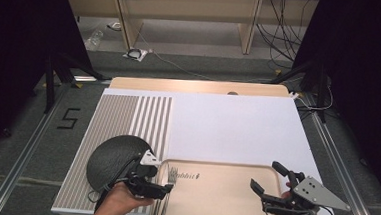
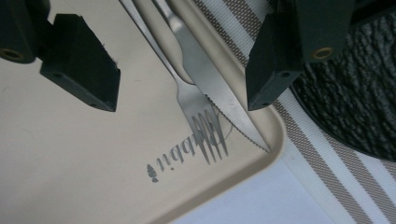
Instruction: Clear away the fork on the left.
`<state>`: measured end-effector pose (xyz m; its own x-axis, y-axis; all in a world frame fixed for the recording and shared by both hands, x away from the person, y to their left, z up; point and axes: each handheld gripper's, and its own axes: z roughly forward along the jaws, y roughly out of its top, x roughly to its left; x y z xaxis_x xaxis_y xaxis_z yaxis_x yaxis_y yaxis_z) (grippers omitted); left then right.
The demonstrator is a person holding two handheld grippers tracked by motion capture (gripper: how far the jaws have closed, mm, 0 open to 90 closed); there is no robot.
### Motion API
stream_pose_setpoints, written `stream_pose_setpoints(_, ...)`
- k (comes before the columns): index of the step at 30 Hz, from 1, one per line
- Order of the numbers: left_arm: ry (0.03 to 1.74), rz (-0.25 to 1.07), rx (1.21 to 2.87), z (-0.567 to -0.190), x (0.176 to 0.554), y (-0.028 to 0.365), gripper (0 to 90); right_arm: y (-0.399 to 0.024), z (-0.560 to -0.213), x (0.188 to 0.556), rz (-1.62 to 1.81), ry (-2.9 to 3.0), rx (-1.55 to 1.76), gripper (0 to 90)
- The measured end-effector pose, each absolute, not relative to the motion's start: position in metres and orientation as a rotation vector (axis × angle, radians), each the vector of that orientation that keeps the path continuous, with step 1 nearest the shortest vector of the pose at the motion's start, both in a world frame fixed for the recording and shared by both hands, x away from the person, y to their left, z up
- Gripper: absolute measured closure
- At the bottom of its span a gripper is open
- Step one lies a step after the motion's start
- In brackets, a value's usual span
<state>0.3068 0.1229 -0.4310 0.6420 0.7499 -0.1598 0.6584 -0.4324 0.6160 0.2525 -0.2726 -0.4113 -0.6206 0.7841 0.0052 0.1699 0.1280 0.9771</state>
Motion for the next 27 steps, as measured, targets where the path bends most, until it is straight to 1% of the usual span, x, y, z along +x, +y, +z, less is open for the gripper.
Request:
stream_pose_setpoints(2, 1.096, 0.189, 2.177, -0.429, 0.306, 0.126, 21.8, -0.273, -0.411, 0.253, 1.523, 1.885, 0.917, 15.9)
stream_pose_setpoints(5, 1.099, 0.211, 2.133, -0.425, 0.305, 0.131, 19.5, -0.273, -0.411, 0.252, 1.521, 1.885, 0.917, 15.9)
stream_pose_setpoints(12, 1.142, 0.256, 2.025, -0.419, 0.305, 0.147, 18.7, -0.272, -0.411, 0.252, 1.524, 1.887, 0.920, 16.0)
stream_pose_setpoints(27, 1.200, 0.290, 1.935, -0.414, 0.302, 0.169, 17.1, -0.273, -0.411, 0.252, 1.524, 1.885, 0.917, 16.0)
